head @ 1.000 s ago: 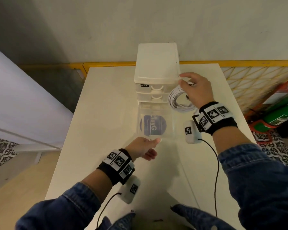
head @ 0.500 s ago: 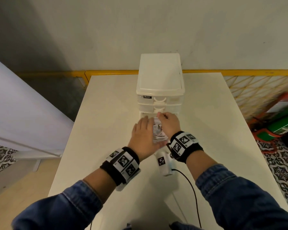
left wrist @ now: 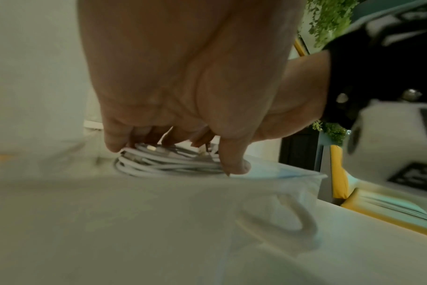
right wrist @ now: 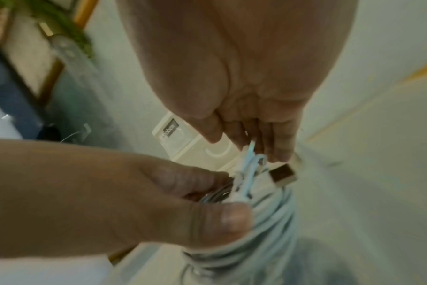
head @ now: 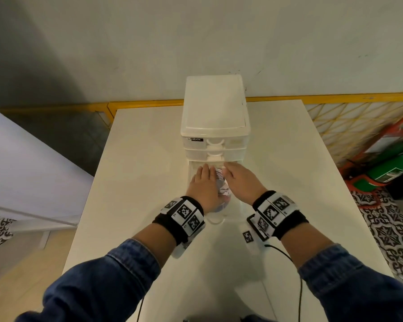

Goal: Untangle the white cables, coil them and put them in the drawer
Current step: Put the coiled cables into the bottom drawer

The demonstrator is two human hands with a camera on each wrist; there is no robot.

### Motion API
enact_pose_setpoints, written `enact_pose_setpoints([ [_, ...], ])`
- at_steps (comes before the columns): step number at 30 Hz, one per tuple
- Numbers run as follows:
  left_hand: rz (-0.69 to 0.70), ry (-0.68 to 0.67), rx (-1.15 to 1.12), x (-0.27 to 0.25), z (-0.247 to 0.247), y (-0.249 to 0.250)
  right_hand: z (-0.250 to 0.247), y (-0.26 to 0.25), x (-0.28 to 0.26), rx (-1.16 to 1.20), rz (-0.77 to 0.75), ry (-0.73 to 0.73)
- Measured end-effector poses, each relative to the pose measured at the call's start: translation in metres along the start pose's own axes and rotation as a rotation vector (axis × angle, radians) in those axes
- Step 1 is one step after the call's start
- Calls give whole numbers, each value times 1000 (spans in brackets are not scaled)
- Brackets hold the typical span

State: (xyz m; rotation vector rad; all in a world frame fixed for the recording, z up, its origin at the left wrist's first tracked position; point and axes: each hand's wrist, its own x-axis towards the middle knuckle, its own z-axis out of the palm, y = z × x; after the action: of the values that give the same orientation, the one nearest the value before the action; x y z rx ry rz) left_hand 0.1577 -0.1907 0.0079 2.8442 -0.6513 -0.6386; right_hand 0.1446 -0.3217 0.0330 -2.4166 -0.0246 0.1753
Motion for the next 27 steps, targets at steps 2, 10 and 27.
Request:
enact_pose_setpoints([
  [2, 33, 59, -91, -4, -4, -1, 0, 8, -14, -127, -165, -64],
  [10, 138, 85, -525, -9, -18, -24, 17, 35, -43, -728, -360, -172],
  [27, -27, 349, -1001, 20, -107, -55, 27, 38, -37, -838, -480, -195],
])
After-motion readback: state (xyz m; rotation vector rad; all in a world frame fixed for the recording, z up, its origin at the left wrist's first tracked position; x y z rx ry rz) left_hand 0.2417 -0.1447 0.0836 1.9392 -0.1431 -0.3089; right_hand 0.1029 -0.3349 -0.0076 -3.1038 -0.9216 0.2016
